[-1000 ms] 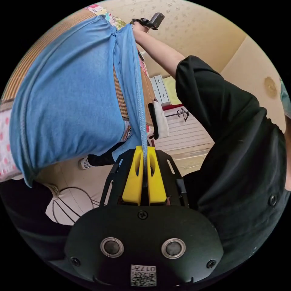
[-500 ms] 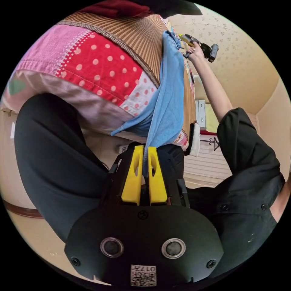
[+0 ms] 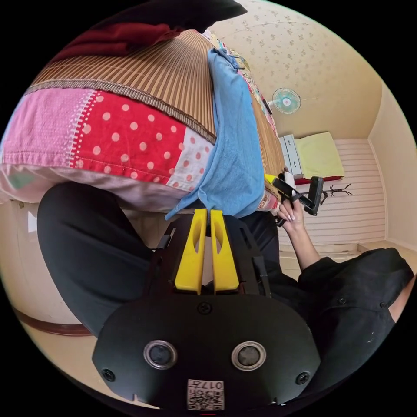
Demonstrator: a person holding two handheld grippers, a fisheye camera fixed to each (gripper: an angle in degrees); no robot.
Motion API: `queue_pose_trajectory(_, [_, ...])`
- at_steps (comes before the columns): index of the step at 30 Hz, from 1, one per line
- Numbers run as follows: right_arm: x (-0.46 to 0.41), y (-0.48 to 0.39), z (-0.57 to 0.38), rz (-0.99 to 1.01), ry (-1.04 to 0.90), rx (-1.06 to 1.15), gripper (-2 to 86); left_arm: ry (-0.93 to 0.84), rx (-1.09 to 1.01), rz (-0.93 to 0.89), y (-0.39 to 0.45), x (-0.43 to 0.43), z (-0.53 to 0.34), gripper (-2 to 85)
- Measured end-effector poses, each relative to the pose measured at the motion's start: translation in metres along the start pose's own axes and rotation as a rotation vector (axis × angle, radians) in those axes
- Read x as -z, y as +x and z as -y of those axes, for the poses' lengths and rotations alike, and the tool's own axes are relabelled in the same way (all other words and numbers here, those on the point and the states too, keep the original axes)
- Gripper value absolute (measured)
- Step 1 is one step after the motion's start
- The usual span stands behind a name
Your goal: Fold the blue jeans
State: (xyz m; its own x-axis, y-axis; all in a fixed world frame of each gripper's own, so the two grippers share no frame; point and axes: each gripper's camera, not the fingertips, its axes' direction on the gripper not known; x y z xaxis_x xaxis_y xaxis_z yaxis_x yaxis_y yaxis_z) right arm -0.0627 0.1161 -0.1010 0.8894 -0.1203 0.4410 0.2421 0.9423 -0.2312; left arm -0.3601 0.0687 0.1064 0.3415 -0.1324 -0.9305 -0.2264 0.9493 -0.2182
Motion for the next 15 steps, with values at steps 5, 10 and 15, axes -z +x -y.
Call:
queue_pose_trajectory(5, [-0.001,-0.002,-0.036,-0.032,-0.027,-0.048,4.0,-0.040,-0.030,0.088,0.011,-0.008,-0.003,-0.7])
queue_pose_trajectory(10, [0.035,-0.006,-0.066,0.029,0.078,0.046,1.3,-0.173,-0.088,0.069,0.021,-0.013,-0.012,-0.8])
queue_pose_trajectory(15, [0.043,0.032,-0.096,0.205,0.084,0.005,1.2,-0.278,-0.070,0.183,0.020,-0.030,-0.018,-0.6])
